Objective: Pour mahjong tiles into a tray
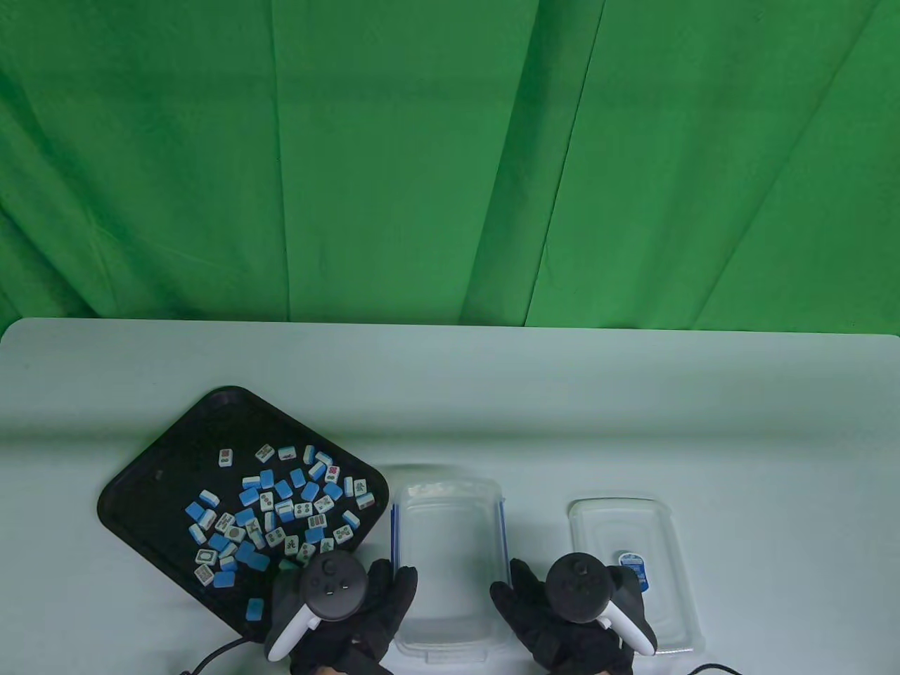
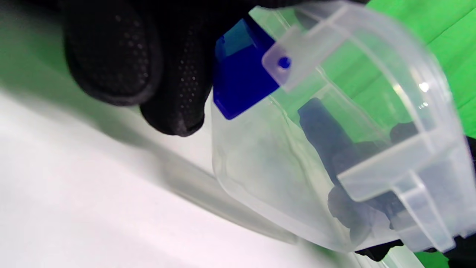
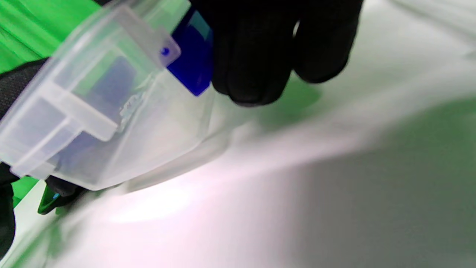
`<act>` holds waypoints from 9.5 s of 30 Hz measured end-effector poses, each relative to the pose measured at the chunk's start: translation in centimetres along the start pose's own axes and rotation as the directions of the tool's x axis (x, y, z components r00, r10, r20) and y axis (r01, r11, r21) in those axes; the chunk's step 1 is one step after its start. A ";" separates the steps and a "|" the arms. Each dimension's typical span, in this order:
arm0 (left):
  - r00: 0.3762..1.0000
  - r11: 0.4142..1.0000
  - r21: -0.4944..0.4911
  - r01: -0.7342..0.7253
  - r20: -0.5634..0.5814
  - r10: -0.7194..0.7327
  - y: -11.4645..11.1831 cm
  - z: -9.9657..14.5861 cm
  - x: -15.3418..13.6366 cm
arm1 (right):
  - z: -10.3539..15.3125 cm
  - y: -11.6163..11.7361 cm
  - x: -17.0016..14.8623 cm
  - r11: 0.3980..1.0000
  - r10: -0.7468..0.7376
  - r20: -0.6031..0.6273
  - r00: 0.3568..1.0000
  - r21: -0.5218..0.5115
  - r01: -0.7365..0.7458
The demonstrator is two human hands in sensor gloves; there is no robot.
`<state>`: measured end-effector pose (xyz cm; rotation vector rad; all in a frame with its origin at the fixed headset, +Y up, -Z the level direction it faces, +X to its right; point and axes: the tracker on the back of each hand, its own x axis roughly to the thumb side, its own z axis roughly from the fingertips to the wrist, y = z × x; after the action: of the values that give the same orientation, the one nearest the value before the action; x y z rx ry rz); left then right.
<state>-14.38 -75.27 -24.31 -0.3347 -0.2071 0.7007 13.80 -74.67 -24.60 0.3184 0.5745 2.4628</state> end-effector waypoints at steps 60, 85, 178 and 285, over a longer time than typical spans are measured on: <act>0.997 0.996 -0.065 0.069 -0.038 -0.071 -0.5 -0.6 -0.4 | -0.4 0.9 0.5 0.993 0.073 -0.036 0.997 0.091 -0.069; 0.994 0.993 -0.087 0.085 -0.060 -0.090 -0.7 -0.7 -0.4 | -0.5 1.0 0.5 0.991 0.091 -0.046 0.995 0.106 -0.086; 0.972 0.804 -0.546 -0.235 -0.152 0.180 -14.5 -8.9 18.6 | 4.7 -9.1 -14.3 0.962 -0.172 -0.448 0.877 -0.267 0.052; 0.988 0.975 0.216 0.047 0.132 -0.077 2.3 1.2 2.3 | 1.8 -3.8 3.4 0.936 0.045 0.006 0.999 -0.351 -0.040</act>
<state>-14.39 -71.84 -23.92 -0.0740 -0.2717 0.6779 13.56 -69.32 -24.49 0.2051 0.1144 2.5423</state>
